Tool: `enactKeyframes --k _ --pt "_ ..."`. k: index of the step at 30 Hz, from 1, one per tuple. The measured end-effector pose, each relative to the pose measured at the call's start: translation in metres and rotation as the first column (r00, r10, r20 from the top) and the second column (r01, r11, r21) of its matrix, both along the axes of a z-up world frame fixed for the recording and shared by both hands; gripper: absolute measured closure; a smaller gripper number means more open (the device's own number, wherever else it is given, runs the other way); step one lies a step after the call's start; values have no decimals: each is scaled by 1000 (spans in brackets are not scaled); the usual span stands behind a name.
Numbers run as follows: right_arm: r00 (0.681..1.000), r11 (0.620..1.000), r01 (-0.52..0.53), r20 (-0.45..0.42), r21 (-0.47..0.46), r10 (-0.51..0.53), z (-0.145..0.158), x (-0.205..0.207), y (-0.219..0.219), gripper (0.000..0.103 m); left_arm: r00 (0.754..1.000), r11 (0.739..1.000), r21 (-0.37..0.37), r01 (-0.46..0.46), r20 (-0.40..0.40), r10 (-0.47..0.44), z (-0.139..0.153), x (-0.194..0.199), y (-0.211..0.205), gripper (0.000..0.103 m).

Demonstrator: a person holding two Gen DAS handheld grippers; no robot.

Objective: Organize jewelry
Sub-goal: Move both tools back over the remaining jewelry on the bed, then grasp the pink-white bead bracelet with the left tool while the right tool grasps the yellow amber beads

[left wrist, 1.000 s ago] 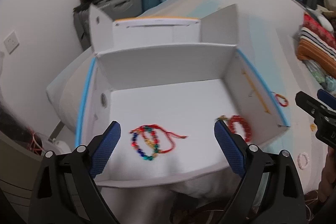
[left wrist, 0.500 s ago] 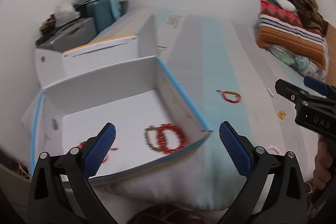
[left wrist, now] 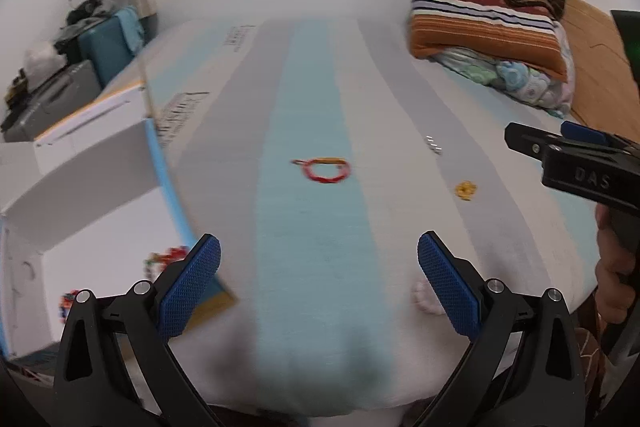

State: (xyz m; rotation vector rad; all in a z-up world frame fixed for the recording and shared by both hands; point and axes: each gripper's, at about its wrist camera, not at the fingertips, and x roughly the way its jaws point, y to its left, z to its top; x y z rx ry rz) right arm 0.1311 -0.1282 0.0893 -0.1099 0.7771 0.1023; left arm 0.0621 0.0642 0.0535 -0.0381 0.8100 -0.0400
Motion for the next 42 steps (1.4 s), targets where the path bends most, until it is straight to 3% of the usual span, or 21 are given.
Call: enactKeyframes --k 11,27,30,36,42 --pt "993 996 82 -94 39 -78 -50 38 -65 8 991 995 -32 96 -96 -99 -62 20 -66 6" --pt "970 994 101 -225 39 -89 -141 99 -68 13 971 990 -19 139 -192 -140 -131 42 -90 6" --pt "960 994 99 -267 50 -83 -163 109 -72 18 967 989 -6 148 -211 -146 -143 43 -93 6" --pt "959 993 104 -269 57 -85 -168 120 -71 24 964 990 9 140 -230 -134 -154 48 -95 10" --pt "946 994 96 -315 61 -72 -178 131 -68 43 965 990 28 137 -229 -127 -158 48 -95 17"
